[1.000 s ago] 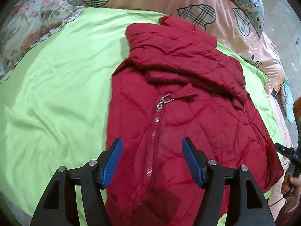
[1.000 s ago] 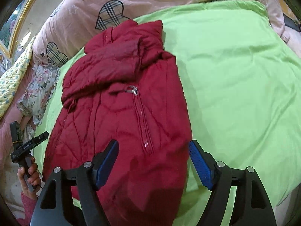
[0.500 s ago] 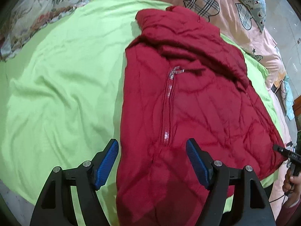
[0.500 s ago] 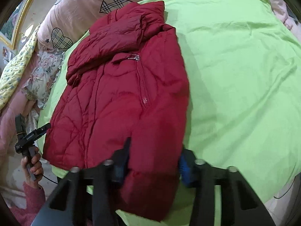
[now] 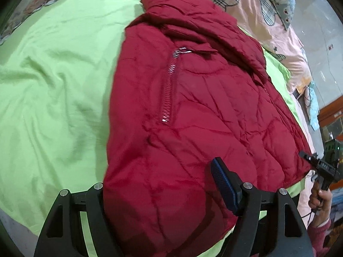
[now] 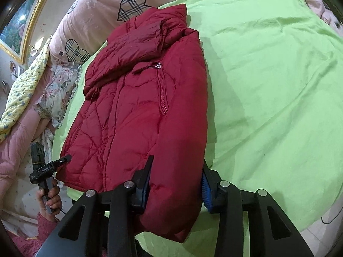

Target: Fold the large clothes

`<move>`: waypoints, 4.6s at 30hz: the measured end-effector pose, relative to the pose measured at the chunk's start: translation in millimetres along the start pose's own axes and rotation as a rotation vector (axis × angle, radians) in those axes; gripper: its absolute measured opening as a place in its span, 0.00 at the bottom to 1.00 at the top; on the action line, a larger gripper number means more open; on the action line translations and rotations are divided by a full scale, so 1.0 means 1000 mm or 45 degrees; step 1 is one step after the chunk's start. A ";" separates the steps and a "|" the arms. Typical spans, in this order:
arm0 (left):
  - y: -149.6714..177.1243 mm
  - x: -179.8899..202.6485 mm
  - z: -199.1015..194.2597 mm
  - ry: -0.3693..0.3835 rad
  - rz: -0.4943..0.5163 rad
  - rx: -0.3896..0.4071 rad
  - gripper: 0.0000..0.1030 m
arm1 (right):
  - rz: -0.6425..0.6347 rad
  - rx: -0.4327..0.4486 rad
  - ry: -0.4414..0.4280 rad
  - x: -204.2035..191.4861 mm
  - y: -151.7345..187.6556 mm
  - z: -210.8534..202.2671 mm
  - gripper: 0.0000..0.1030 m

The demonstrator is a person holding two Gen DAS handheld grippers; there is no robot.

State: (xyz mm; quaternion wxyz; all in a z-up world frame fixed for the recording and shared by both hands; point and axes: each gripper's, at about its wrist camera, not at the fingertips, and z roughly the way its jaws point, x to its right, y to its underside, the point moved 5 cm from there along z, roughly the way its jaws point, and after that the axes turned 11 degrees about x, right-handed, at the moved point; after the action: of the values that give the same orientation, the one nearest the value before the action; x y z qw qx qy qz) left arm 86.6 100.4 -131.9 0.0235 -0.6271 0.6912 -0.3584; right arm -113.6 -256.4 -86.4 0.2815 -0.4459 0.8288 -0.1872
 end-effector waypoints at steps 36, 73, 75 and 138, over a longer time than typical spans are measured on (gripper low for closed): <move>-0.037 0.004 -0.064 0.233 0.107 0.201 0.14 | 0.055 0.161 -0.316 -0.005 -0.010 -0.039 0.20; -0.173 0.025 -0.037 0.191 -0.019 0.499 0.15 | 0.100 0.598 -0.396 -0.029 -0.175 -0.021 0.19; -0.182 0.025 -0.030 0.173 -0.032 0.506 0.15 | 0.083 0.606 -0.380 -0.032 -0.188 -0.013 0.20; -0.262 0.096 0.156 0.045 0.253 0.368 0.80 | 0.128 0.526 0.245 -0.005 -0.329 0.242 0.29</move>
State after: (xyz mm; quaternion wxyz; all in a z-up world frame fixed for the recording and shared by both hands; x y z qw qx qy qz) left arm 364.5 -46.1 -70.1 0.1367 -0.5394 0.6914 -0.4608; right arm 250.5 -441.8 -86.5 0.2955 -0.3170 0.8172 -0.3800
